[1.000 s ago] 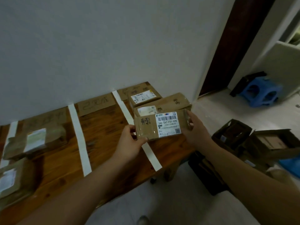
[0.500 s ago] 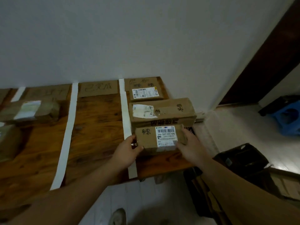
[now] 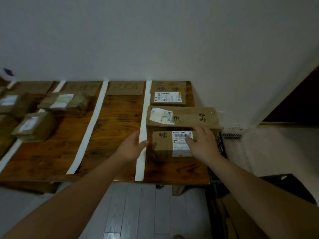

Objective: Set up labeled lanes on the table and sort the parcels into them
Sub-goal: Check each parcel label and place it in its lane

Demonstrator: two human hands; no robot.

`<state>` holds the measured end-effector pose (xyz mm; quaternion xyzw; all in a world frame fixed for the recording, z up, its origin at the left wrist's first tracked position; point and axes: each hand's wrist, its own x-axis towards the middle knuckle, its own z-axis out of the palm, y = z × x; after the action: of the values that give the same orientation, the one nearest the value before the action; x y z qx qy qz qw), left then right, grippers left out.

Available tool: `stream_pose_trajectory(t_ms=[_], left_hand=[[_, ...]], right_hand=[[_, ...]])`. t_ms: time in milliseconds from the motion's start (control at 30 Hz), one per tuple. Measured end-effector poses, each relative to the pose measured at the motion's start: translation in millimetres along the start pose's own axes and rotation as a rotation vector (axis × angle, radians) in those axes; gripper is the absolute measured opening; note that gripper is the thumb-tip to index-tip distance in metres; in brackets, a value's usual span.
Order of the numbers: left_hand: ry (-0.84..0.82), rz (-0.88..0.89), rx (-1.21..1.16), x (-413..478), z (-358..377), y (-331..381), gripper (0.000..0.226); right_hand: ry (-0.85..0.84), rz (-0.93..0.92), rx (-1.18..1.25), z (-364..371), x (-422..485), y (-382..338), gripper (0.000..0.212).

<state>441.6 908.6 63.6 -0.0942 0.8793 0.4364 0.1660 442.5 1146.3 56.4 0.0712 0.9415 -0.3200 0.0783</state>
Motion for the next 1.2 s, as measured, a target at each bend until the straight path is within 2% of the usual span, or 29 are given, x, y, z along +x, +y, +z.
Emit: stream_pose_trajectory(t_ms=[167, 333, 567, 867, 1200], left_hand=[[0.152, -0.052, 0.149, -28.4, -104.0, -29.1, 0.064], [0.322, -0.173, 0.159, -88.7, -232.6, -87.0, 0.064], [0.513, -0.243, 0.156, -175.9, -398.8, -206.1, 0.066], [0.57, -0.345, 0.129, -223.6, -558.1, -320.2, 0.068], [0.63, -0.38, 0.126, -152.3, -715.0, -408.5, 0.069]], right_hand=[[-0.136, -0.24, -0.026, 10.6, 8.4, -104.2, 0.05], [-0.353, -0.463, -0.144, 71.7, -9.2, -238.9, 0.055], [-0.414, -0.685, -0.217, 185.3, -57.9, -428.4, 0.058], [-0.468, -0.793, -0.255, 299.3, -98.3, -613.3, 0.064], [-0.503, -0.894, -0.257, 402.4, -30.0, -781.1, 0.065]])
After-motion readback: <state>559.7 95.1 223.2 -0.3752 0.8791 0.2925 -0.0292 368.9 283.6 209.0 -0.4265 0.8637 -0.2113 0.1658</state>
